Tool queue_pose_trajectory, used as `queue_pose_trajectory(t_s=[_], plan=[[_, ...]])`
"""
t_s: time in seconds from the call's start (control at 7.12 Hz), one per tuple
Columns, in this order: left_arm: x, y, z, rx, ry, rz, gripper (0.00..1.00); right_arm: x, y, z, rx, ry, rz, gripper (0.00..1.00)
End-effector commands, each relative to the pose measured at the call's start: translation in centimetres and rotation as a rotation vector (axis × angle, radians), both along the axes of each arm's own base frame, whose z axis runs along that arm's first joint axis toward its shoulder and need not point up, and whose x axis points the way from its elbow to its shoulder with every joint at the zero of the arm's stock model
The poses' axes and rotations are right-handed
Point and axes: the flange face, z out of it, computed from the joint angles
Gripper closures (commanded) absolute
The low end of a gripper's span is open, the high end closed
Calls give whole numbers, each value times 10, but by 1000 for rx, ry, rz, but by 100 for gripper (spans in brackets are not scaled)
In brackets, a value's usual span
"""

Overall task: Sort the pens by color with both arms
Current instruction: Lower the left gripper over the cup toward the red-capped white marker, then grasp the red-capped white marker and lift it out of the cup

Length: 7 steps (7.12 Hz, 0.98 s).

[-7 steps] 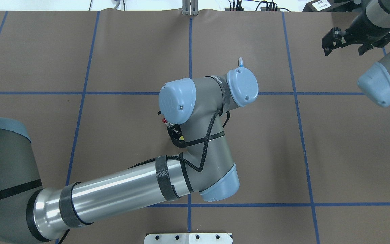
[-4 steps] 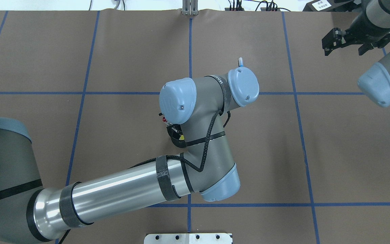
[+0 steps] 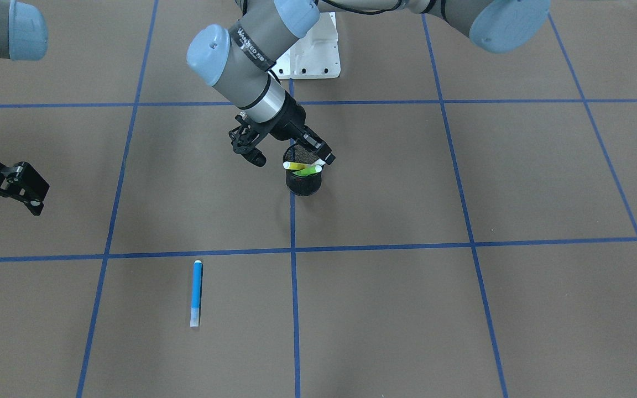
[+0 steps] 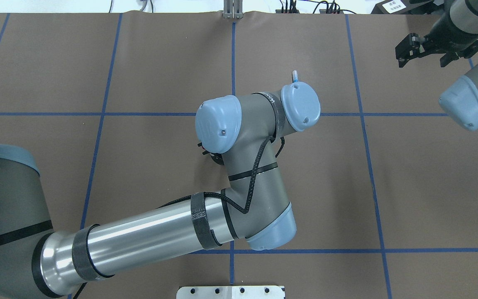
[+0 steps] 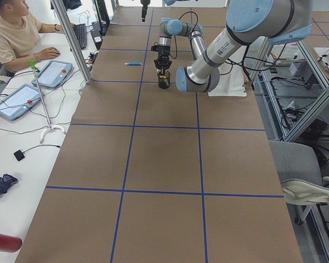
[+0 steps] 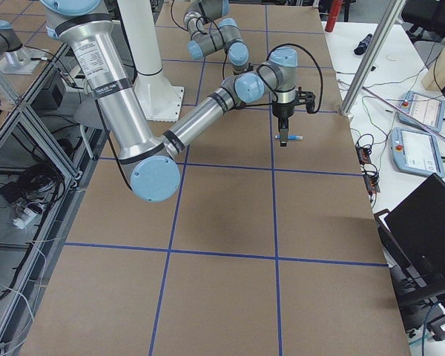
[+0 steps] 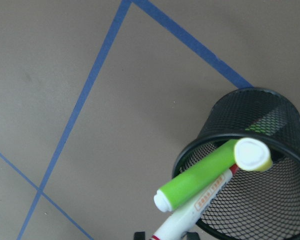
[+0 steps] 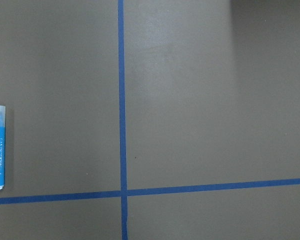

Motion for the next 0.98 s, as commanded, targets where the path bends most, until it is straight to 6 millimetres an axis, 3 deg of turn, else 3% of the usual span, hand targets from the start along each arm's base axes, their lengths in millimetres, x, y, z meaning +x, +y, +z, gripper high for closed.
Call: queue_pose_trajectory(t_s=[0.0,0.28,0.42,0.7,0.84], plan=[[-22,12,-16,0,3,2,88,0,0,-1,1,0,1,0],[-29,15,-22,9,18,8,91,0,0,-1,0,-1,2,0],[-42,21,-33,16,29,14,94,0,0,-1,0,-1,2,0],[-92,39,-65,54,91,52,99,0,0,-1,0,-1,2,0],[-106,37,-73,64,117,40,100,1,-1,-1,1,0,2,0]])
